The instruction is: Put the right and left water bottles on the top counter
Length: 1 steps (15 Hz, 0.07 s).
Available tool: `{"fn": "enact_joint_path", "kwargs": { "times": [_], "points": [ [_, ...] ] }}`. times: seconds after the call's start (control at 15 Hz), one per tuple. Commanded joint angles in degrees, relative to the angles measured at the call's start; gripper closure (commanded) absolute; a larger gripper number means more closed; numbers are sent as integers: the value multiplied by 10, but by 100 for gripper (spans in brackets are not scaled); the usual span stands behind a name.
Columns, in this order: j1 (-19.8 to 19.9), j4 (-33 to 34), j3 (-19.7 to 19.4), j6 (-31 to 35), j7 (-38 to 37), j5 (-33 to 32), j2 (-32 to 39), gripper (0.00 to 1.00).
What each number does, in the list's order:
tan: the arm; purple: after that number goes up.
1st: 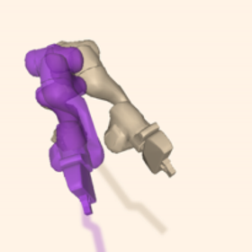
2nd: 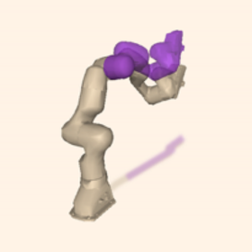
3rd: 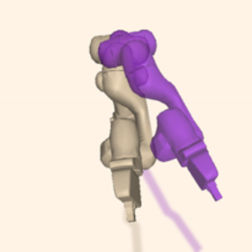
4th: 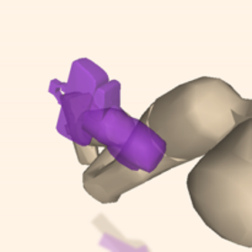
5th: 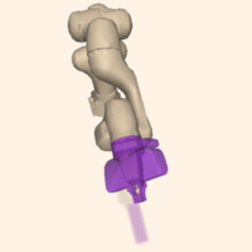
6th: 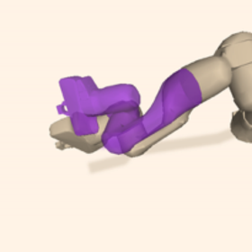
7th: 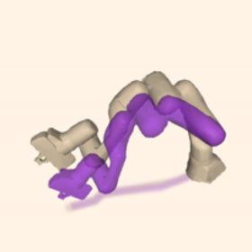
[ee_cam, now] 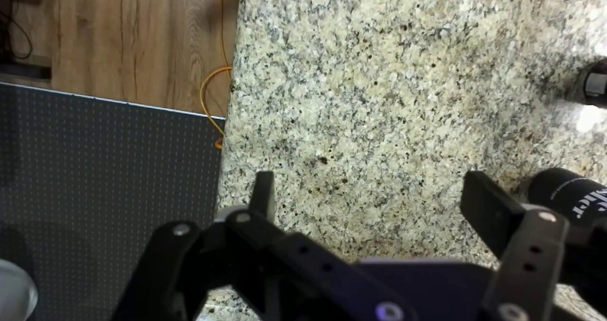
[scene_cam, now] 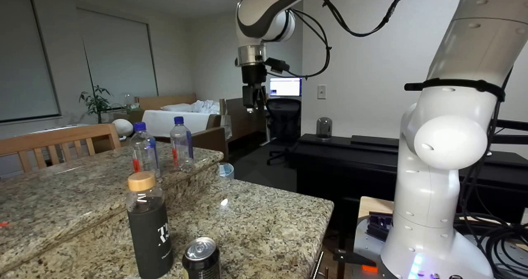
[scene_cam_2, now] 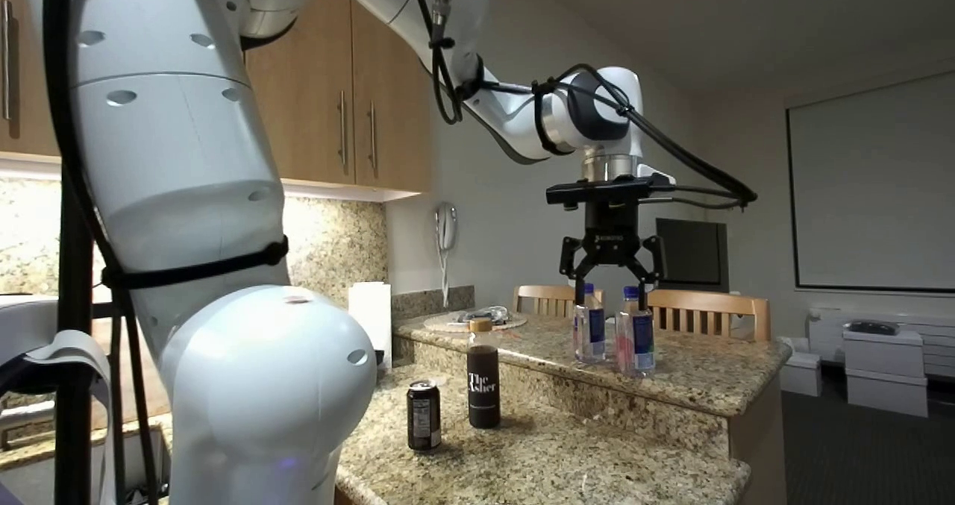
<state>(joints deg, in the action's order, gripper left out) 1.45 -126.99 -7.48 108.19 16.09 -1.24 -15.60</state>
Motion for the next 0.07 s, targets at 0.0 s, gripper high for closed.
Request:
{"fn": "enact_joint_path", "kwargs": {
  "times": [0.0],
  "points": [
    [5,1,5,-1,1,1,0,0]
  ]
}}
